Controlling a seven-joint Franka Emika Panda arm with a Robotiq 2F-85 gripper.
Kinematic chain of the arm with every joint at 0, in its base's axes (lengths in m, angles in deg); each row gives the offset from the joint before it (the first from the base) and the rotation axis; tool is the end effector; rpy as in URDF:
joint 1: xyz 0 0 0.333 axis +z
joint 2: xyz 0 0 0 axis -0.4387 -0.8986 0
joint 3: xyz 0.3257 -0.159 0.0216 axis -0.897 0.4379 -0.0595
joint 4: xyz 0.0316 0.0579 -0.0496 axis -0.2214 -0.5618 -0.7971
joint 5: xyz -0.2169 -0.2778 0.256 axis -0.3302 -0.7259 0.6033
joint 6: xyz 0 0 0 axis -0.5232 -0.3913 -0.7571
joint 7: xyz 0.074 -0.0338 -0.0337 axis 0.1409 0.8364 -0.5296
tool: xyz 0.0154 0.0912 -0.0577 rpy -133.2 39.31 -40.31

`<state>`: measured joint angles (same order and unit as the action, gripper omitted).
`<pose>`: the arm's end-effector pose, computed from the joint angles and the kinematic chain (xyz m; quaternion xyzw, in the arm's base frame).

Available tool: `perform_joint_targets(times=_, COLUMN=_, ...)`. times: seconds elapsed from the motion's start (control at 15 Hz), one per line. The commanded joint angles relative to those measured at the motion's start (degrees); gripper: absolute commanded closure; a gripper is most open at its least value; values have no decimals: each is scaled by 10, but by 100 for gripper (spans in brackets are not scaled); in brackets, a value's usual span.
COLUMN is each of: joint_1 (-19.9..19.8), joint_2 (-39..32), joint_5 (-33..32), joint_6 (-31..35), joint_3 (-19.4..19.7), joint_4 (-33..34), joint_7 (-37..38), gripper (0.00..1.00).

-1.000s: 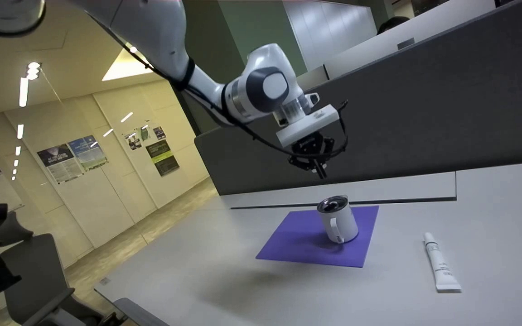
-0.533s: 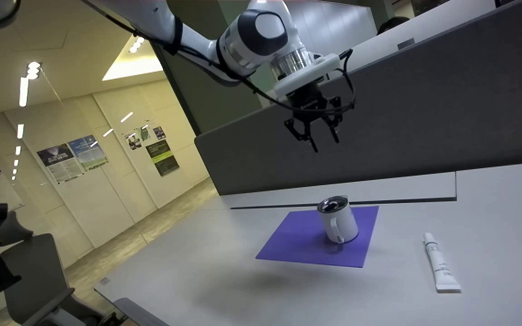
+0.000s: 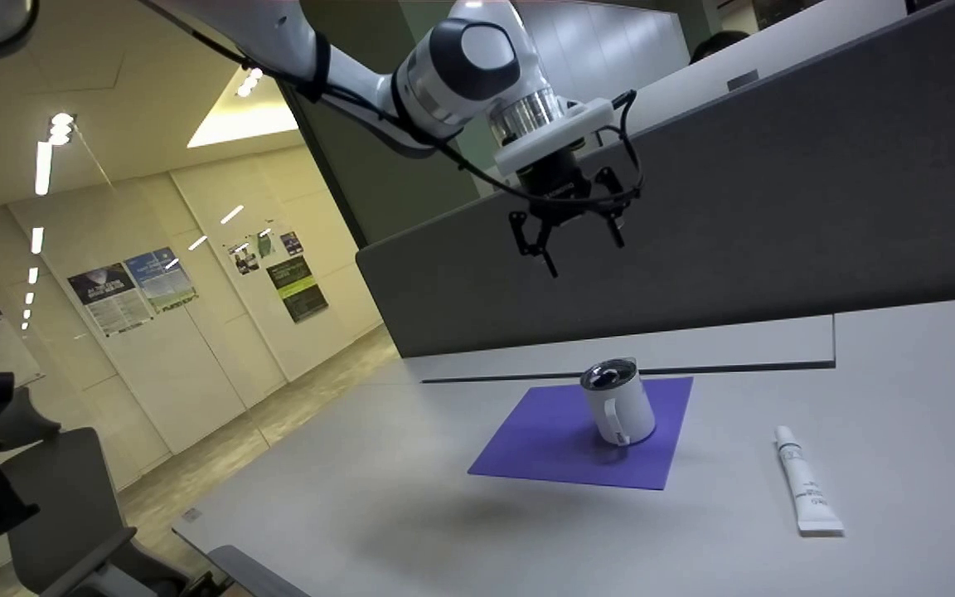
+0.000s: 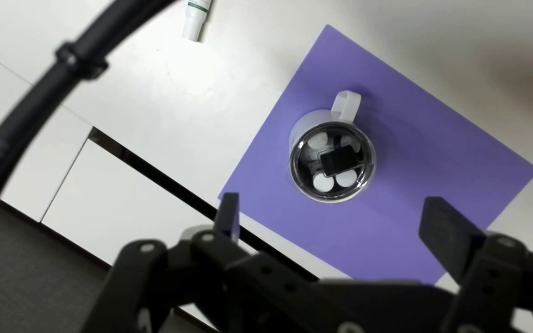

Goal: Open the slider on the top of the cup

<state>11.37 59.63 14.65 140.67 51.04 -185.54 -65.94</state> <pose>0.7054 -0.1650 0.3296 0.9539 0.2984 -0.0021 0.0335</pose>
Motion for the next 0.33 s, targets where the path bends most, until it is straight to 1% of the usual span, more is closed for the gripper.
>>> perform_joint_targets(times=0.0, joint_1=9, joint_2=-2, joint_5=11, joint_6=-7, joint_3=10, joint_4=8, joint_7=-3, gripper=0)
perform_joint_targets(times=0.27, joint_1=12, joint_2=-1, joint_5=7, joint_6=-1, joint_3=11, joint_4=1, joint_7=-4, gripper=0)
